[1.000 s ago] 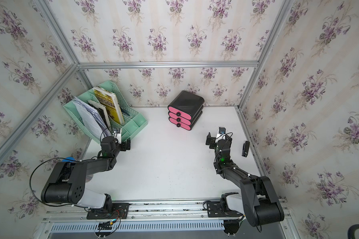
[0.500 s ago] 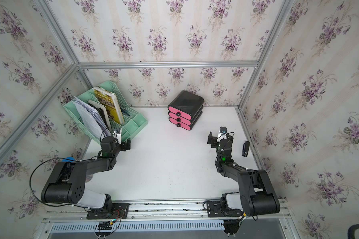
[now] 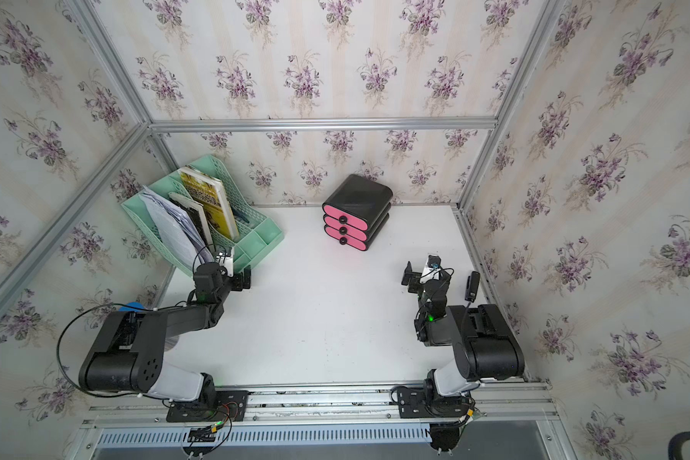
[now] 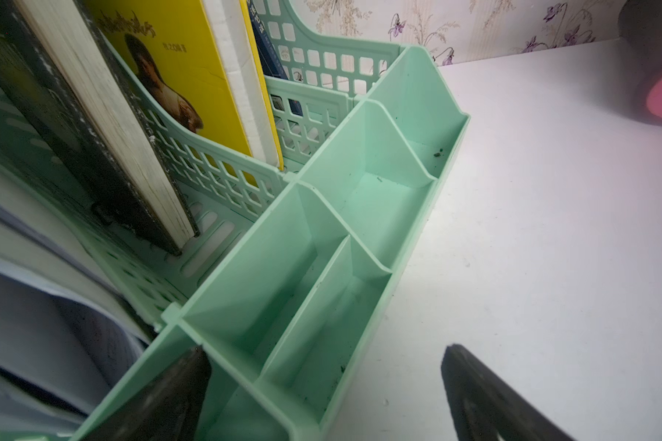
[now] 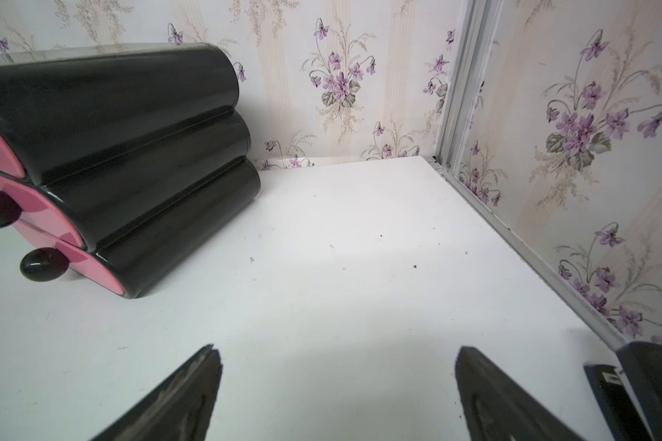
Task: Place the wired earphones into the drawer by color
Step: Reset both arms
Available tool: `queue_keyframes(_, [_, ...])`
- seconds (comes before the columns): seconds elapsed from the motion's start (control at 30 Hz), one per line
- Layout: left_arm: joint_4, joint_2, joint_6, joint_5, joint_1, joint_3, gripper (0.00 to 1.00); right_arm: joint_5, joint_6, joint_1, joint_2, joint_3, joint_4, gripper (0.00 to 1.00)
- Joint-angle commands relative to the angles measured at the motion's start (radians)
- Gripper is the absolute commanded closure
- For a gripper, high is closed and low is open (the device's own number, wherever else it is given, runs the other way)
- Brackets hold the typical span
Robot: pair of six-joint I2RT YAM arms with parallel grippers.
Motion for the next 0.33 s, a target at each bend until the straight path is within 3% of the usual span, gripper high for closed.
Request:
queue_keyframes(0.0, [0.004,0.000,-0.010,0.013,0.000,0.002,0.01,-0.003,0.003,0.000,0.000,0.001,0.049,0.00])
queue_keyframes(0.3, [0.003,0.002,-0.006,0.008,-0.005,0.004,0.01,-0.003,0.003,-0.001,-0.002,0.001,0.046,0.00])
